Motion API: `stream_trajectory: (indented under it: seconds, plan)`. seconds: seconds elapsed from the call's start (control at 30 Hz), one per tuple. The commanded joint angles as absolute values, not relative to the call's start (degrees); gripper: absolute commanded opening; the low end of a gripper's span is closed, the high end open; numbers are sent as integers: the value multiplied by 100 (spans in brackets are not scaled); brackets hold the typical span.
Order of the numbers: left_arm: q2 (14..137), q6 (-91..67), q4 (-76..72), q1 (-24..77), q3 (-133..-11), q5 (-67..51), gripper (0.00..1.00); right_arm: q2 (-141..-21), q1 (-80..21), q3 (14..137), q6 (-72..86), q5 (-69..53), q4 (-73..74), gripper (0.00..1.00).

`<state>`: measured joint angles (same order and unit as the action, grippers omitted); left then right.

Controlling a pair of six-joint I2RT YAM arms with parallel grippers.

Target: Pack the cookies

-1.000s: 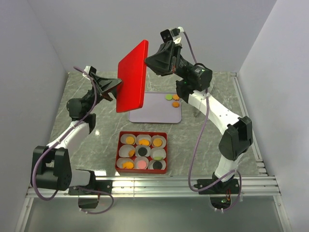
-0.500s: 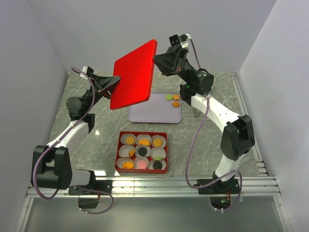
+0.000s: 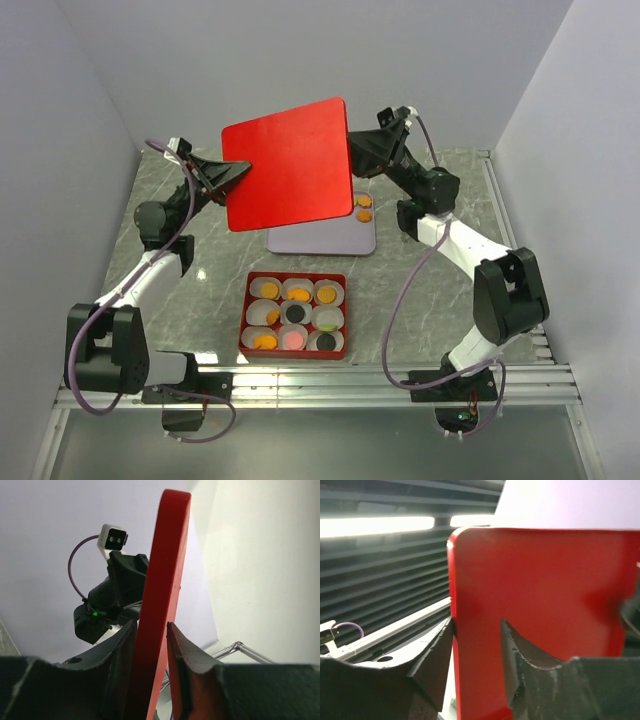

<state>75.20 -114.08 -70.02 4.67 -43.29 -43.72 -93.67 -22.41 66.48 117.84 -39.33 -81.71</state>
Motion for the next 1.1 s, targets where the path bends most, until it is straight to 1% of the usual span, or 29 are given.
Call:
stream_trajectory:
  seconds: [0.0, 0.07, 0.17, 0.37, 0.53, 0.63, 0.73, 0.77, 0.83, 0.87, 0.9, 0.93, 0.97, 1.0, 1.03, 1.07]
  plan:
    - [7076, -11795, -9871, 554, -4377, -4298, 11, -9150, -2400, 6171, 12288, -5352, -8781, 49]
    - [7023, -11743, -9757, 536, -4307, -4324, 6, -9036, -2338, 5968, 12139, -5405, -8597, 50]
    - [6935, -11698, -9677, 492, -4219, -4342, 1, -8877, -2276, 5722, 11980, -5405, -8421, 51]
    - [6689, -11558, -9255, 299, -4043, -4350, 1, -8842, -2180, 5309, 12295, -5203, -8963, 52]
    - [6531, -11356, -8773, 255, -4069, -4465, 1, -8728, -2144, 5221, 12217, -5273, -8886, 52]
    - [6460, -11145, -8500, 255, -4139, -4561, 1, -8614, -2145, 5238, 11920, -5414, -8597, 52]
    - [6337, -10829, -7921, 255, -4227, -4789, 1, -8404, -2145, 5229, 11376, -5633, -7939, 50]
    - [6285, -10541, -7414, 255, -4245, -4851, 1, -8333, -2145, 5221, 11199, -5695, -7414, 50]
    - [6065, -10136, -6657, 255, -4297, -4983, 4, -8149, -2136, 5212, 10647, -5826, -6902, 47]
    - [5960, -9612, -6262, 255, -4324, -5062, 6, -8078, -2127, 5238, 10400, -5862, -6186, 45]
    - [5776, -9311, -5266, 255, -4359, -5089, 10, -8008, -2136, 5290, 10163, -5888, -5839, 43]
    - [5696, -9029, -4795, 255, -4446, -5089, 10, -7876, -2144, 5343, 9595, -5906, -5436, 41]
    - [5547, -8504, -3929, 255, -4491, -5098, 10, -7814, -2153, 5422, 9232, -5941, -4344, 38]
    - [5494, -8290, -3624, 255, -4552, -5089, 11, -7753, -2145, 5649, 8820, -5924, -3750, 35]
    - [5450, -8001, -3351, 255, -4561, -5106, 10, -7648, -2162, 5791, 7963, -5889, -3118, 33]
    - [5397, -7920, -3183, 255, -4553, -5106, 10, -7620, -2180, 5940, 7528, -5776, -1893, 32]
